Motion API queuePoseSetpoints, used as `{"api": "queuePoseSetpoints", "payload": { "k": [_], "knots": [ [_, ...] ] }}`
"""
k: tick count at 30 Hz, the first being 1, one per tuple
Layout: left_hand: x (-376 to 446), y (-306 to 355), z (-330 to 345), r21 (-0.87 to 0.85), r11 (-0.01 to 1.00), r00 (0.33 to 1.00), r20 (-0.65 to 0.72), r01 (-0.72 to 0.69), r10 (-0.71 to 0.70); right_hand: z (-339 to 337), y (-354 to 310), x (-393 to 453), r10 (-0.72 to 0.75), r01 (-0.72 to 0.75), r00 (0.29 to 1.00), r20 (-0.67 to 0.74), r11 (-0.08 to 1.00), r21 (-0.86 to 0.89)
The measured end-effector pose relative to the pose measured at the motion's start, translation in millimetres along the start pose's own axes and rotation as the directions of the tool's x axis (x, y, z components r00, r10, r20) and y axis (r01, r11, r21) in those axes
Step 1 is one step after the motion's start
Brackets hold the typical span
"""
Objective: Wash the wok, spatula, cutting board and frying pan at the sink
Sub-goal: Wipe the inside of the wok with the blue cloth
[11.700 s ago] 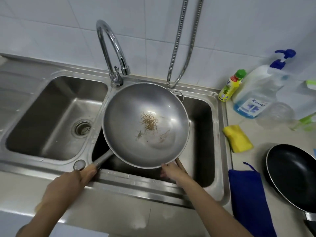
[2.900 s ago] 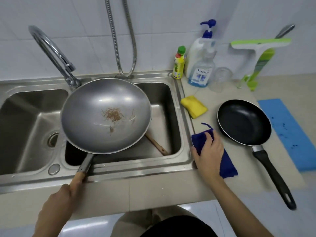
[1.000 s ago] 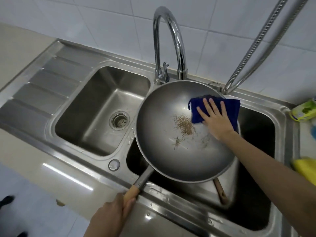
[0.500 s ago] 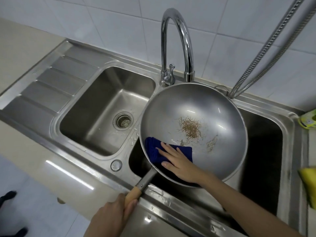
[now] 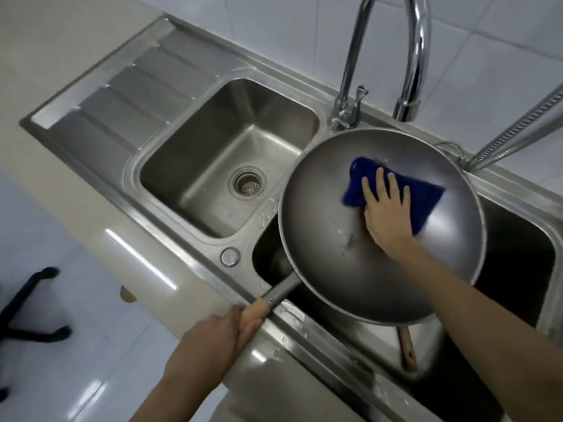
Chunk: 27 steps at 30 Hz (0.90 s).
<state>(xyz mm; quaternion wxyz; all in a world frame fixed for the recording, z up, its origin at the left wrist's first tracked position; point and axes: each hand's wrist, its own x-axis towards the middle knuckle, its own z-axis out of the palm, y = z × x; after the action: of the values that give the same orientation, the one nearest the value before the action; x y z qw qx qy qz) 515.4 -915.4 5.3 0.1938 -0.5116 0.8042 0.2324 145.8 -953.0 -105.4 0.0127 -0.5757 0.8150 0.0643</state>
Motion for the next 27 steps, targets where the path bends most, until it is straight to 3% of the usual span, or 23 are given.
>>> {"api": "queuePoseSetpoints", "payload": {
  "k": [4, 8, 10, 12, 14, 16, 20, 24, 27],
  "knots": [
    [-3, 1, 1, 0.033, 0.999, 1.000, -0.010, -0.009, 0.009, -2, -75, -34, -0.141, 0.141, 0.990, -0.020, 0.945, 0.296],
    [-6, 0, 1, 0.026, 1.000, 1.000, 0.015, -0.002, 0.001, -1, -103, -69, -0.280, 0.297, 0.951, -0.131, 0.708, 0.641],
    [-6, -2, 1, 0.019, 1.000, 1.000, 0.022, -0.006, 0.005, 6, -91, -75, -0.390, 0.424, 0.900, -0.196, 0.674, 0.605],
    [-6, -3, 2, 0.023, 1.000, 1.000, 0.020, -0.007, 0.006, 13, -71, -68, -0.463, 0.499, 0.863, -0.200, 0.726, 0.474],
    [-6, -5, 4, 0.030, 1.000, 1.000, 0.017, -0.005, 0.004, 18, -45, -50, -0.432, 0.458, 0.889, -0.152, 0.835, 0.306],
    [-6, -7, 8, 0.034, 0.999, 1.000, 0.006, -0.009, 0.009, 12, -10, -26, -0.289, 0.305, 0.951, -0.108, 0.936, 0.176],
    [-5, -11, 14, 0.027, 0.999, 0.999, -0.030, -0.024, 0.025, -10, 35, 9, -0.040, 0.042, 0.992, -0.117, 0.999, 0.018],
    [-4, -10, 13, 0.001, 1.000, 0.999, -0.032, -0.025, 0.025, -15, -2, 11, 0.016, -0.002, 0.990, -0.137, 0.995, 0.098],
    [-5, -7, 12, -0.005, 0.999, 0.997, -0.059, -0.043, 0.042, -15, -46, 5, -0.041, 0.092, 0.988, -0.150, 0.933, 0.347]
  ]
}}
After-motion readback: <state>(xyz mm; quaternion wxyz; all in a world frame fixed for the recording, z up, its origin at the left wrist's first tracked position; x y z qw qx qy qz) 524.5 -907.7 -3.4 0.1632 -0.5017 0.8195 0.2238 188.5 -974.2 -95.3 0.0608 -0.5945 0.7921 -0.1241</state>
